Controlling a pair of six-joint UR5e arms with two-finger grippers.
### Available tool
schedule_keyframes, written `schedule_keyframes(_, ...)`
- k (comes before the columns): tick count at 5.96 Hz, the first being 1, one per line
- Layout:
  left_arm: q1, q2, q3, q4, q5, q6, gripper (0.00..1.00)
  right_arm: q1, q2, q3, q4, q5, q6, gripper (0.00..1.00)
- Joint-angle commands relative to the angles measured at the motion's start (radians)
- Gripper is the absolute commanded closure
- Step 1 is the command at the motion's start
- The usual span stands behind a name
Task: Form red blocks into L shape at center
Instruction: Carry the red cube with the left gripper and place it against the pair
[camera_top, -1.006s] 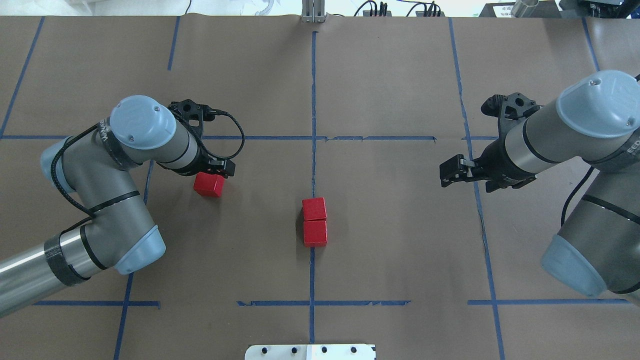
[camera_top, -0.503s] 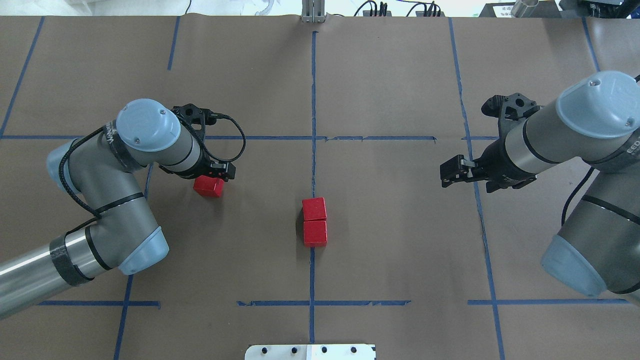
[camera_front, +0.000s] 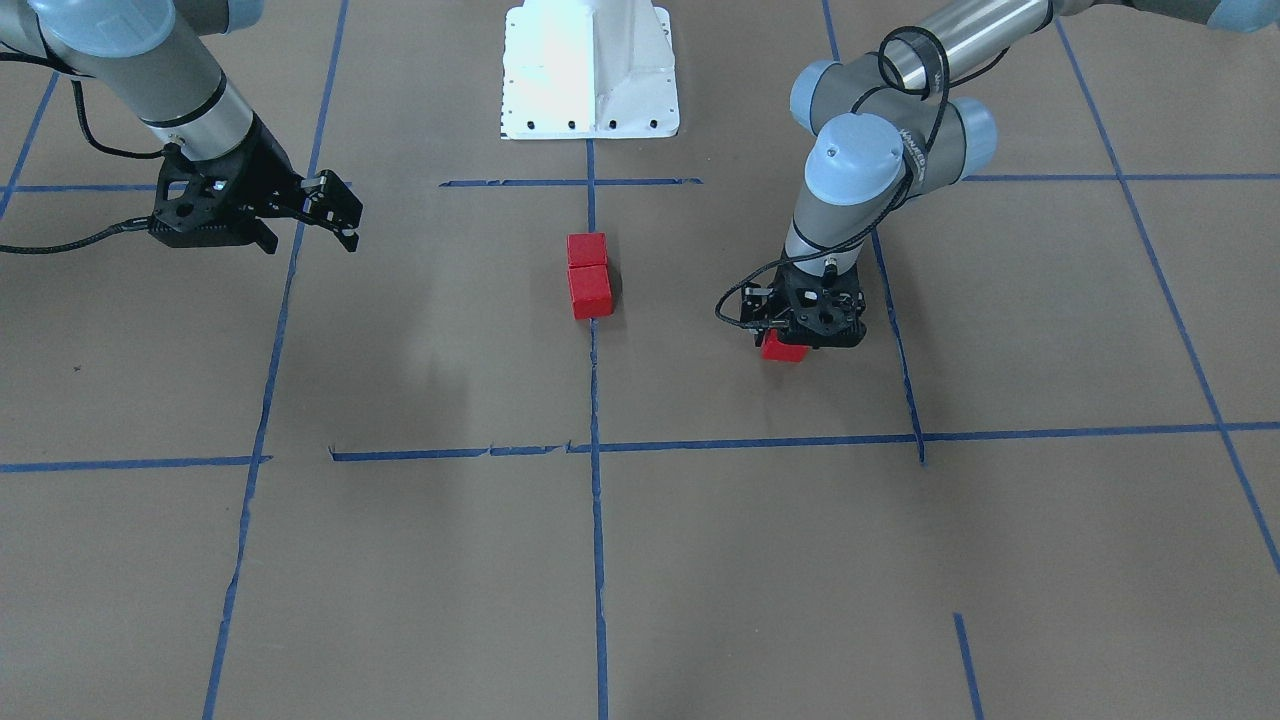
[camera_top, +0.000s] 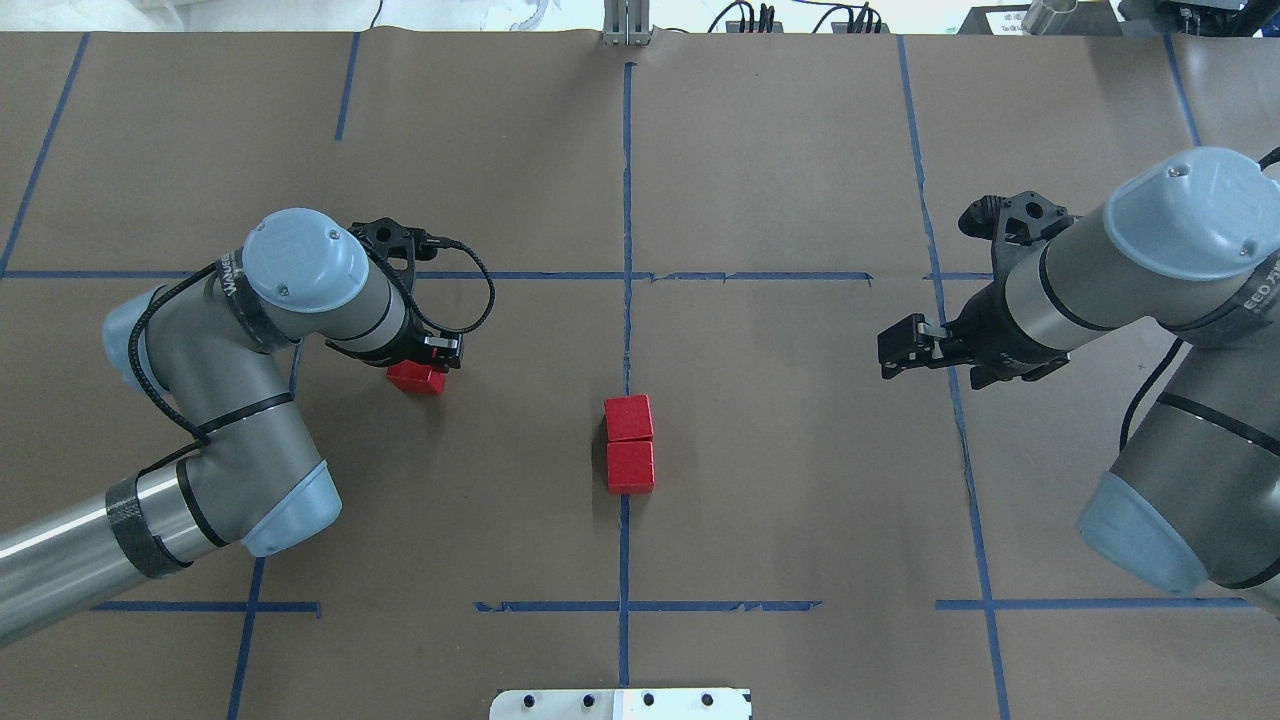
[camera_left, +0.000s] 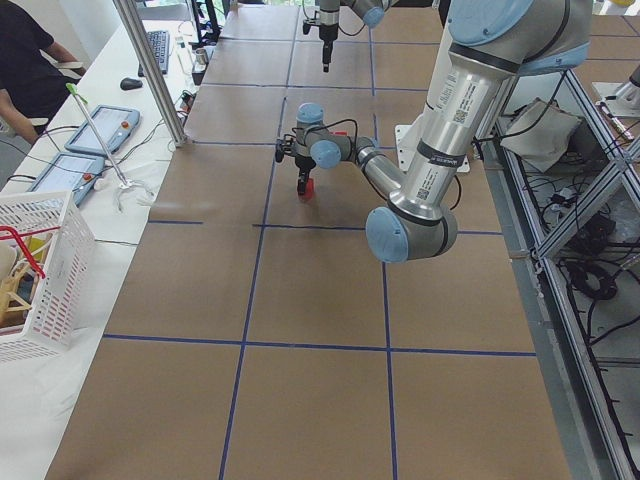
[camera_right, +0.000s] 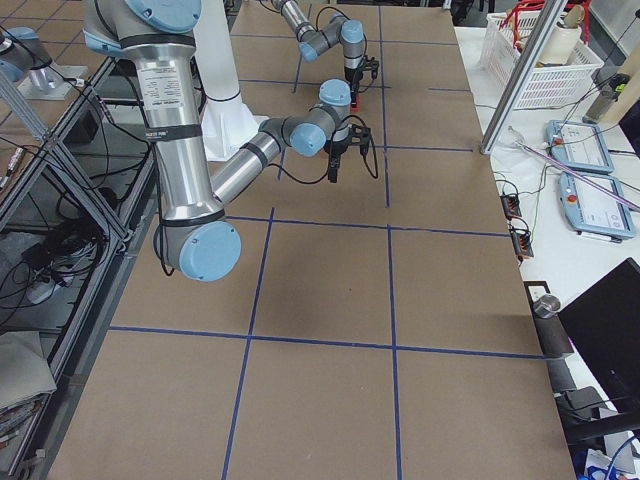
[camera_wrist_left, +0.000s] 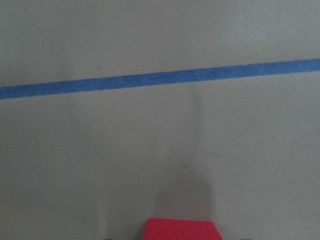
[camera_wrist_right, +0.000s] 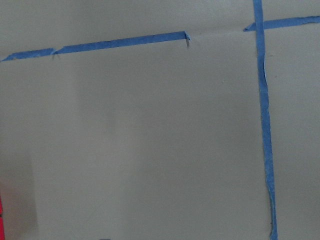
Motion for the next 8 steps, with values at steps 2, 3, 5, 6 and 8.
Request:
schedule_keyframes(2,0.003,-0.024,-0.086,0.105,0.002,-0.08,1.0,-0.008,0.002,-0.001,0.0,0.0,0.0,0.0)
schedule_keyframes(3,0.006,-0.094,-0.114,0.195,0.011,-0.275,1.0,-0.008,0.005,0.0,0.0,0.001,0.0,0.0)
schedule_keyframes(5,0.06,-0.12,-0.131,0.224,0.036,-0.565,1.0,-0.007,0.002,0.003,0.0,0.001,-0.001,0.0)
schedule_keyframes(6,0.125,-0.139,-0.13,0.224,0.115,-0.842,1.0,-0.004,-0.001,0.014,0.0,0.005,0.002,0.01)
schedule_keyframes(8,0.176,-0.169,-0.119,0.24,0.129,-1.39,0.97,-0.002,-0.004,0.009,-0.002,0.004,0.006,0.01)
